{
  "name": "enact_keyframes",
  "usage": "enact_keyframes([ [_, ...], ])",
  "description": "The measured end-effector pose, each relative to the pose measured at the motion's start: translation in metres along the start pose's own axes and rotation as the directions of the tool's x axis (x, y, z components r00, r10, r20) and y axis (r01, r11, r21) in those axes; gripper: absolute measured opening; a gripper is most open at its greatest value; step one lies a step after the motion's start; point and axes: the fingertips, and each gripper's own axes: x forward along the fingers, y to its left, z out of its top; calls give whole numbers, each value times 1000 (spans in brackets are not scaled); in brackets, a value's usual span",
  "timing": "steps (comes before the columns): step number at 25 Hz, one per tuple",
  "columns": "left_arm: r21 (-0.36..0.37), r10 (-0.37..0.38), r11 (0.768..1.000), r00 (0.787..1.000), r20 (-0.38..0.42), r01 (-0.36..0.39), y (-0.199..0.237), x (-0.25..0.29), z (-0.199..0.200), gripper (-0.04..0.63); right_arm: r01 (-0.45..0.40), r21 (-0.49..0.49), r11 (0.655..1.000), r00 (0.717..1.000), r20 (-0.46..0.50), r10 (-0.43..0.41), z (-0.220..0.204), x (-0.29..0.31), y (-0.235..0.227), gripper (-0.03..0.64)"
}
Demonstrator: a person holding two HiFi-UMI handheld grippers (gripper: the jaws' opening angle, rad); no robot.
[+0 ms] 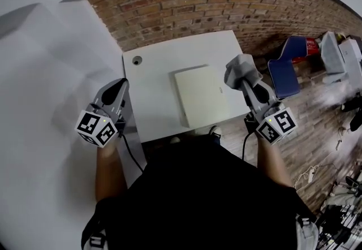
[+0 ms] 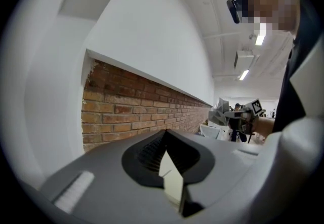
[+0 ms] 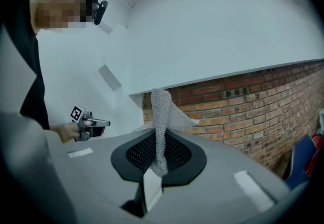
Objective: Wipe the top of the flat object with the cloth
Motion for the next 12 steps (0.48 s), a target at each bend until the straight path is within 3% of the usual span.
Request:
enact_keyframes([
  [12,-1,39,999,998,-49,-39,-39,23,-14,2,-31,22,999,1000,-3,31,-4,-16,-50,14],
])
